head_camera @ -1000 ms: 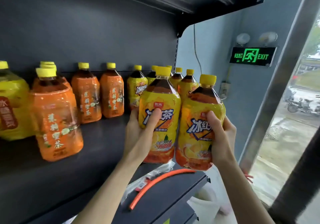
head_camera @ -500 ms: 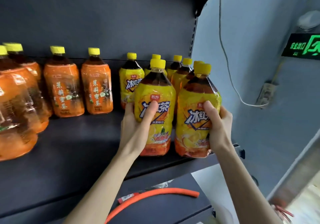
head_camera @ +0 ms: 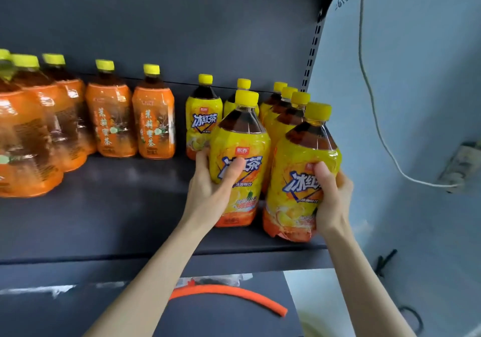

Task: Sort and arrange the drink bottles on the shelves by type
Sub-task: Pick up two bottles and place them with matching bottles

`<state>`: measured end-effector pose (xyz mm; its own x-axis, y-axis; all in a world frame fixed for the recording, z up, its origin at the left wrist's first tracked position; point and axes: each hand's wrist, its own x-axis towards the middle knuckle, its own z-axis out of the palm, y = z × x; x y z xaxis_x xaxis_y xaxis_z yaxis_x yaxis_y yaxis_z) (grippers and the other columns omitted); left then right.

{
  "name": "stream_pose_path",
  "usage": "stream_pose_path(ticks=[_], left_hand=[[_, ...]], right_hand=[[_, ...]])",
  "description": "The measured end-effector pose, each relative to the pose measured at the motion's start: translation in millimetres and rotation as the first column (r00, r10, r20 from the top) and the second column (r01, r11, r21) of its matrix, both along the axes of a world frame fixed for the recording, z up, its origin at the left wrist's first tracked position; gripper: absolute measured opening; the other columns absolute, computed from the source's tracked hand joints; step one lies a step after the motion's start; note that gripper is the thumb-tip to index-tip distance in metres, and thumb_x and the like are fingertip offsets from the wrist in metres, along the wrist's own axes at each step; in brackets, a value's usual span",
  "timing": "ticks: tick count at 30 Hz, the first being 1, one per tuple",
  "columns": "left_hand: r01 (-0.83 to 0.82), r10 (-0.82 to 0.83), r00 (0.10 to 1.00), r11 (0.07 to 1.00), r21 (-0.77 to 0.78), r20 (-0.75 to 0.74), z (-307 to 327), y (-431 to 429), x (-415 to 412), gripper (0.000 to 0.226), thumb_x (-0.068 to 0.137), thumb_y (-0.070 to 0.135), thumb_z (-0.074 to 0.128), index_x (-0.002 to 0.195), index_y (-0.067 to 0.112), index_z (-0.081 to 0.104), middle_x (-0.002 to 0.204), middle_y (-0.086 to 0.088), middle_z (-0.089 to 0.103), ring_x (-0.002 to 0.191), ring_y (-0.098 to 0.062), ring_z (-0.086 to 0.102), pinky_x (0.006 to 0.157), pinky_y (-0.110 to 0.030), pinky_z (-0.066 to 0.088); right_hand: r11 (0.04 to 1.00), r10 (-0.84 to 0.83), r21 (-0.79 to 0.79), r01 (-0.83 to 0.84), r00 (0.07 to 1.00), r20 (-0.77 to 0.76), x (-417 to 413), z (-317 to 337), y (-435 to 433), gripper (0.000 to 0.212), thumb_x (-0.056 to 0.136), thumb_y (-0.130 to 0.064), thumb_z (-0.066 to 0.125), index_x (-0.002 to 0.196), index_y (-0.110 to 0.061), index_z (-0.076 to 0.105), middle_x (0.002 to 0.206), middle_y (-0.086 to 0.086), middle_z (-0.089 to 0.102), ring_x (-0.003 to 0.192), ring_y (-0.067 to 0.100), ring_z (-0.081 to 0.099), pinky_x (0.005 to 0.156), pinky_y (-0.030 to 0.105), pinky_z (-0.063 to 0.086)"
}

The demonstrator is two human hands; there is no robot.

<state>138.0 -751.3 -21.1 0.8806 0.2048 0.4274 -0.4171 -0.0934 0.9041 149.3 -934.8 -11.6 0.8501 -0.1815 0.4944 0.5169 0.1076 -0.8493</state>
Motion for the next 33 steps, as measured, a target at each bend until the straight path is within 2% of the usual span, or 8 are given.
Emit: stream_pose_path(ticks=[2, 6, 12, 14, 18, 22, 27, 33], left_hand=[[-0.021, 0.021, 1.0, 1.0, -0.006, -0.007, -3, -7, -1, 0.068, 0.075, 0.053, 0.056, 0.134, 0.024, 0.039, 0.109, 0.02, 0.06, 0.097, 0.009, 0.06, 0.078, -0.015, 0.054], [-0.118, 0.121, 0.992, 0.99, 0.073, -0.043, -7, -7, -2, 0.07, 0.072, 0.07, 0.058, 0.13, 0.034, 0.042, 0.126, 0.006, 0.052, 0.115, -0.004, 0.052, 0.094, -0.029, 0.049], [-0.118, 0.122, 0.991, 0.991, 0.069, -0.054, 0, -7, 1, 0.063, 0.081, 0.046, 0.062, 0.136, 0.027, 0.04, 0.122, 0.009, 0.06, 0.11, -0.006, 0.059, 0.093, -0.036, 0.052], [-0.139, 0.147, 0.987, 0.985, 0.106, -0.071, 3, -6, 13, 0.059, 0.083, 0.047, 0.062, 0.135, 0.026, 0.043, 0.12, 0.01, 0.062, 0.108, -0.008, 0.059, 0.094, -0.039, 0.051], [-0.18, 0.203, 0.973, 0.966, 0.186, -0.11, 9, -6, 42, 0.056, 0.085, 0.05, 0.057, 0.134, 0.024, 0.043, 0.12, 0.008, 0.06, 0.104, -0.009, 0.055, 0.091, -0.03, 0.046], [-0.153, 0.181, 0.969, 0.973, 0.17, -0.166, 13, -8, 67, 0.045, 0.088, 0.048, 0.056, 0.124, 0.021, 0.048, 0.109, 0.007, 0.06, 0.107, -0.017, 0.058, 0.095, -0.038, 0.048], [-0.101, 0.131, 0.98, 0.976, 0.191, -0.153, 13, -6, 91, 0.056, 0.091, 0.044, 0.053, 0.138, 0.016, 0.04, 0.129, -0.002, 0.056, 0.117, -0.019, 0.052, 0.095, -0.033, 0.043], [-0.052, 0.079, 0.981, 0.987, 0.152, -0.179, 12, -8, 116, 0.063, 0.089, 0.046, 0.053, 0.14, 0.015, 0.034, 0.132, -0.005, 0.055, 0.121, -0.023, 0.051, 0.102, -0.044, 0.043]], right_hand=[[1.0, 0.031, -0.002, -0.031, 1.0, 0.0, 2, 0, -5, 0.046, 0.06, -0.051, 0.062, 0.089, -0.016, 0.064, 0.073, -0.005, 0.075, 0.067, 0.01, 0.072, 0.056, 0.022, 0.054], [0.997, 0.077, -0.008, -0.077, 0.997, -0.011, 5, -1, -10, 0.047, 0.059, -0.052, 0.062, 0.09, -0.016, 0.063, 0.072, -0.007, 0.074, 0.067, 0.008, 0.071, 0.055, 0.02, 0.054], [0.996, 0.091, 0.002, -0.091, 0.996, -0.012, 10, -3, -13, 0.054, 0.06, -0.053, 0.064, 0.095, -0.012, 0.064, 0.076, -0.004, 0.075, 0.071, 0.013, 0.072, 0.057, 0.024, 0.055], [0.996, 0.094, -0.002, -0.094, 0.995, -0.011, 11, -3, -13, 0.052, 0.06, -0.053, 0.064, 0.094, -0.013, 0.063, 0.075, -0.005, 0.075, 0.07, 0.012, 0.072, 0.056, 0.023, 0.055], [0.994, 0.107, 0.004, -0.107, 0.994, 0.001, 11, -4, -13, 0.051, 0.06, -0.052, 0.063, 0.094, -0.014, 0.061, 0.074, -0.007, 0.075, 0.067, 0.009, 0.071, 0.055, 0.021, 0.054], [0.994, 0.111, 0.011, -0.111, 0.994, -0.002, 12, -4, -13, 0.061, 0.059, -0.053, 0.062, 0.101, -0.01, 0.059, 0.076, -0.007, 0.075, 0.068, 0.009, 0.072, 0.055, 0.02, 0.054], [0.995, 0.104, 0.007, -0.104, 0.995, 0.005, 12, -5, -12, 0.055, 0.059, -0.053, 0.061, 0.098, -0.014, 0.06, 0.075, -0.007, 0.075, 0.068, 0.01, 0.072, 0.055, 0.02, 0.054], [0.995, 0.099, 0.0, -0.099, 0.995, -0.004, 13, -5, -12, 0.057, 0.057, -0.053, 0.061, 0.098, -0.013, 0.06, 0.075, -0.007, 0.075, 0.066, 0.01, 0.072, 0.054, 0.019, 0.054]])
